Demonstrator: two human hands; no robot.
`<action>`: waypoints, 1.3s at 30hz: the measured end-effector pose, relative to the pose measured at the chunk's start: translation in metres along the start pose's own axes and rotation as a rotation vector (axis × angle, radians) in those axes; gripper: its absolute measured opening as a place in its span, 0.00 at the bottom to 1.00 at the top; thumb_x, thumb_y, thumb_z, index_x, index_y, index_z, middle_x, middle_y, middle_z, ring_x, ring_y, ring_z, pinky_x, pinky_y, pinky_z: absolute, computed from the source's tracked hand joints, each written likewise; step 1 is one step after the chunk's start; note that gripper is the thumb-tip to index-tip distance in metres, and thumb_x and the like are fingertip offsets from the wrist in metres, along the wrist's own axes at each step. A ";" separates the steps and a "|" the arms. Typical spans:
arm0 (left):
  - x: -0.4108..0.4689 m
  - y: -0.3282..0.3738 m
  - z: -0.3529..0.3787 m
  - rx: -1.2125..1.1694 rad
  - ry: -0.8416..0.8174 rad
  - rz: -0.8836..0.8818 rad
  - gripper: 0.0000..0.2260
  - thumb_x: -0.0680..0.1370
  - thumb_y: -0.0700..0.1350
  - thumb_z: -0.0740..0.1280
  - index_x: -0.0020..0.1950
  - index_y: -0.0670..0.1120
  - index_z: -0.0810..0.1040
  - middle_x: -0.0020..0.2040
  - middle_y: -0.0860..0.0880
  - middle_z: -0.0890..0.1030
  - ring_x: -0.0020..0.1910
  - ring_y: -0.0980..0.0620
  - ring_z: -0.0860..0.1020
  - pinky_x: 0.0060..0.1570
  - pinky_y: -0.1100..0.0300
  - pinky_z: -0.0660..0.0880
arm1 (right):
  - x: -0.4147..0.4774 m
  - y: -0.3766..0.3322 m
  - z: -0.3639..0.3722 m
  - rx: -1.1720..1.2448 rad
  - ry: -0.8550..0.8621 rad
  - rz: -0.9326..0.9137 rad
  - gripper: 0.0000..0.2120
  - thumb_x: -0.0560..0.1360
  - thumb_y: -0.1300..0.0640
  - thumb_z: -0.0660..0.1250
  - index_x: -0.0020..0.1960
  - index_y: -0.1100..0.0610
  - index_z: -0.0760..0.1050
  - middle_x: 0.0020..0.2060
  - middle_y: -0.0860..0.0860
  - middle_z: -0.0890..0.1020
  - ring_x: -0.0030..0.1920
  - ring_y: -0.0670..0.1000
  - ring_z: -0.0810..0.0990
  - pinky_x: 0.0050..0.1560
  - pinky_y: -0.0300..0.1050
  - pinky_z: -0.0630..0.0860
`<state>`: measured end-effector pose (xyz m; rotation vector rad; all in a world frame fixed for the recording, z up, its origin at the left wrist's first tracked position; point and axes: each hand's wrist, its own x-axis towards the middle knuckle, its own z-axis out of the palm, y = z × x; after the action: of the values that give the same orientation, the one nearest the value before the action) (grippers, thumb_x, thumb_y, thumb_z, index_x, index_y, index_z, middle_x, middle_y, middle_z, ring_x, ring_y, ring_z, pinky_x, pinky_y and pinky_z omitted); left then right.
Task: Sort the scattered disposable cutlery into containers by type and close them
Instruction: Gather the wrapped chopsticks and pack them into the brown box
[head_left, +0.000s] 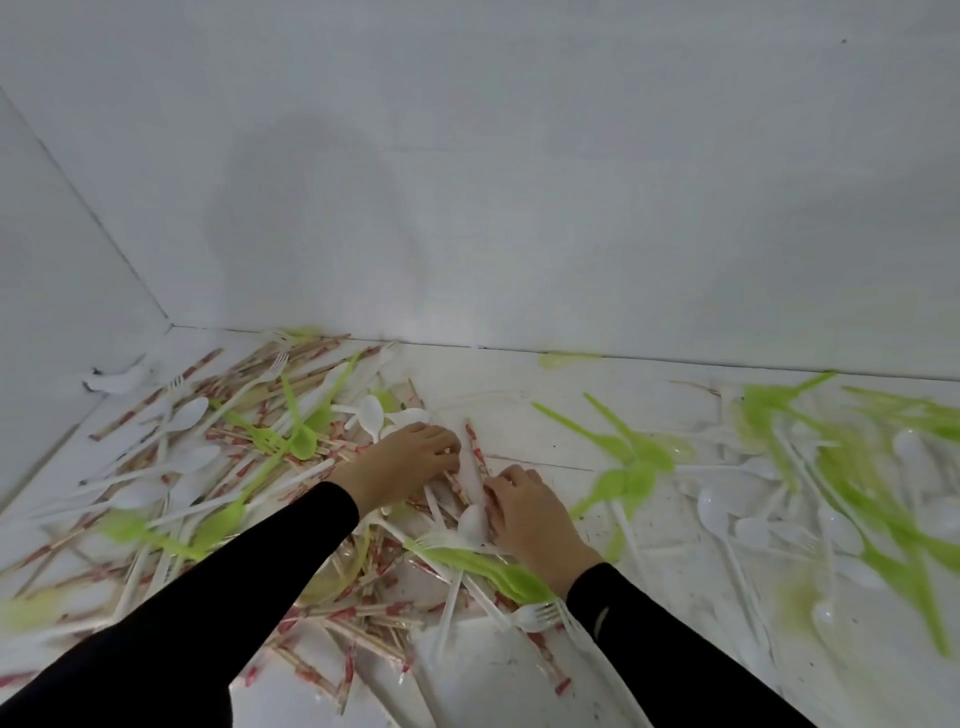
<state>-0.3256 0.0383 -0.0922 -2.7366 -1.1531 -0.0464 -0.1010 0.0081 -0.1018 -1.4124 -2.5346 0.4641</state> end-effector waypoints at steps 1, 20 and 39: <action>-0.003 0.002 0.000 0.004 0.000 0.011 0.12 0.70 0.39 0.75 0.51 0.48 0.79 0.51 0.49 0.80 0.49 0.47 0.79 0.52 0.55 0.77 | 0.000 -0.003 0.001 -0.013 -0.001 0.035 0.12 0.79 0.58 0.61 0.59 0.60 0.76 0.54 0.56 0.77 0.55 0.59 0.76 0.50 0.50 0.75; -0.018 0.010 -0.039 -0.217 0.118 -0.453 0.17 0.75 0.27 0.61 0.61 0.40 0.76 0.55 0.43 0.80 0.56 0.42 0.79 0.60 0.53 0.72 | -0.028 0.006 -0.038 0.277 0.023 0.440 0.06 0.76 0.57 0.63 0.51 0.58 0.70 0.50 0.56 0.77 0.45 0.55 0.76 0.43 0.45 0.70; -0.004 0.088 -0.033 -1.233 0.799 -0.928 0.06 0.80 0.45 0.67 0.53 0.44 0.77 0.42 0.49 0.84 0.45 0.54 0.84 0.48 0.60 0.79 | -0.019 -0.017 -0.042 0.994 0.220 0.329 0.13 0.84 0.51 0.55 0.48 0.54 0.76 0.38 0.49 0.79 0.43 0.47 0.78 0.53 0.47 0.75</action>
<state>-0.2642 -0.0306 -0.0731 -1.8929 -2.3284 -2.2950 -0.0906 -0.0089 -0.0569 -1.3139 -1.4777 1.2960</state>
